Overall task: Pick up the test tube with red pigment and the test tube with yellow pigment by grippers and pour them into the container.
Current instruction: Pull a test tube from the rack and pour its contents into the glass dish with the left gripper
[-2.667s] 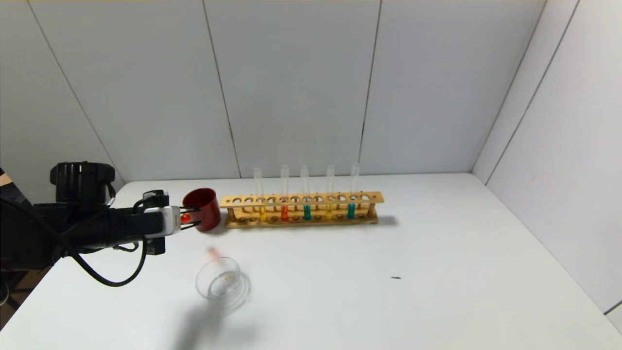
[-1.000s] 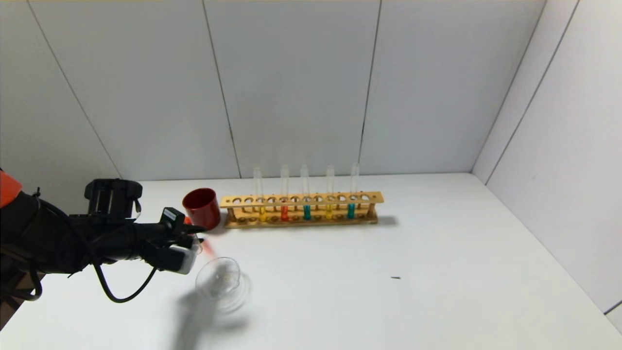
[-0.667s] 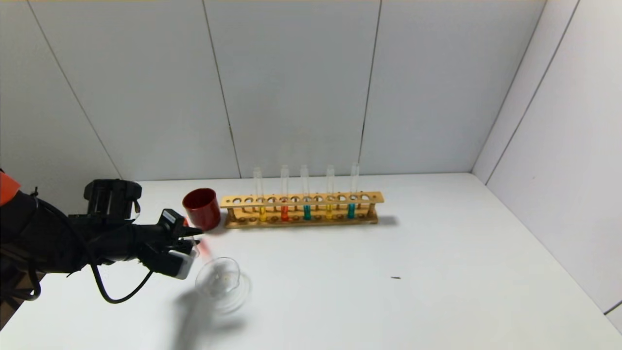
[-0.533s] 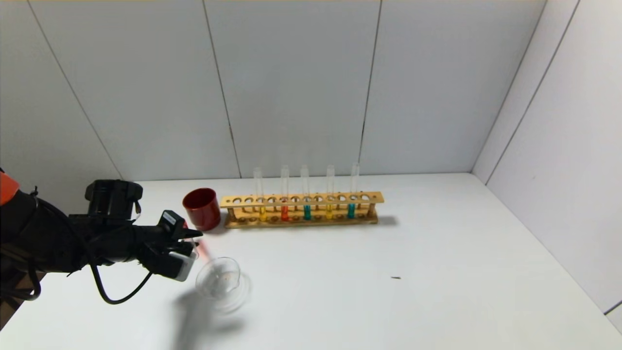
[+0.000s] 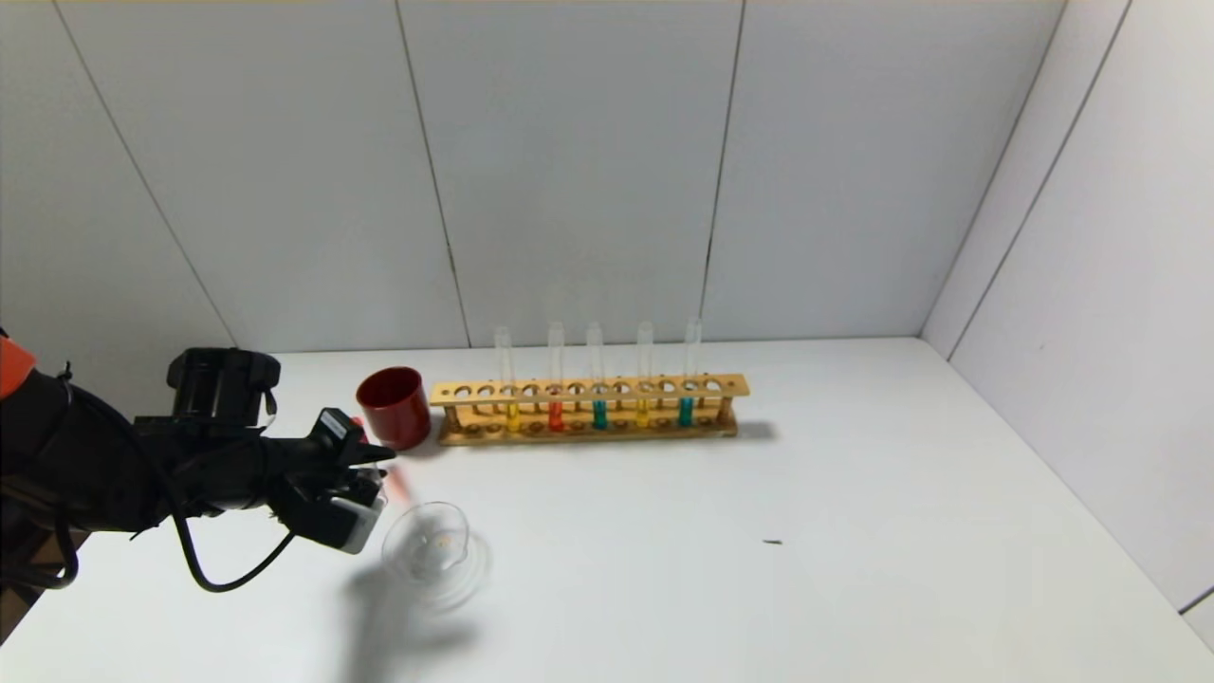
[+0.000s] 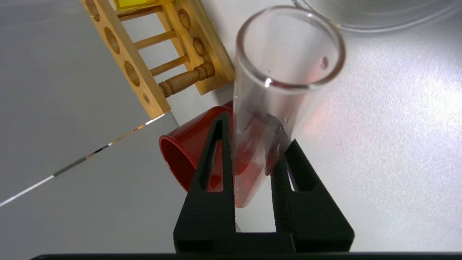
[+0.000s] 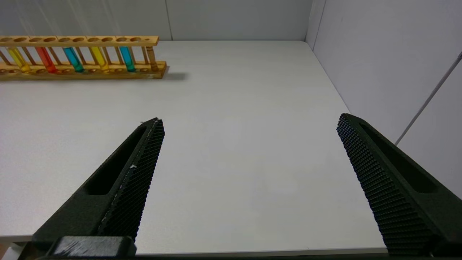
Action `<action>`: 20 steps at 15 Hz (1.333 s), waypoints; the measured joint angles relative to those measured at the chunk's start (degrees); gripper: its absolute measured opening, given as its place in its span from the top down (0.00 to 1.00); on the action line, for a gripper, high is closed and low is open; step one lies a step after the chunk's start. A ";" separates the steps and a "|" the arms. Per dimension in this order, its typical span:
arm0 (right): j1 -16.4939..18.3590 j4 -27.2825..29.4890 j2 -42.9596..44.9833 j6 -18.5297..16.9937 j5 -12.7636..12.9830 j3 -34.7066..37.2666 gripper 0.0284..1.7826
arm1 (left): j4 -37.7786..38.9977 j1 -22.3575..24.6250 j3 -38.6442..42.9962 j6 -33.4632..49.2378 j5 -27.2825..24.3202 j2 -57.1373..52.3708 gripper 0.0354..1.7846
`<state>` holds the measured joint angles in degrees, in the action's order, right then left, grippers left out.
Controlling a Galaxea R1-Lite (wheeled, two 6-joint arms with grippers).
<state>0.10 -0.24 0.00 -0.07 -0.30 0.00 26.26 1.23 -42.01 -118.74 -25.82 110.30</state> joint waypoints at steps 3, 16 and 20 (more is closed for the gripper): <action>0.00 0.00 0.00 -0.02 0.00 0.00 0.02 | -0.18 -0.88 0.01 -2.40 0.94 -0.02 0.83; 0.00 0.00 0.00 0.00 -0.02 0.00 0.02 | 0.44 -2.94 0.20 -5.72 5.03 -0.62 0.83; 0.00 0.00 0.00 0.00 -0.02 0.00 0.02 | 0.48 -4.07 0.34 -5.66 5.23 -0.95 0.83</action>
<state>0.10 -0.24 0.00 -0.07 -0.33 0.00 26.73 -2.84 -41.67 -124.39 -20.59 109.35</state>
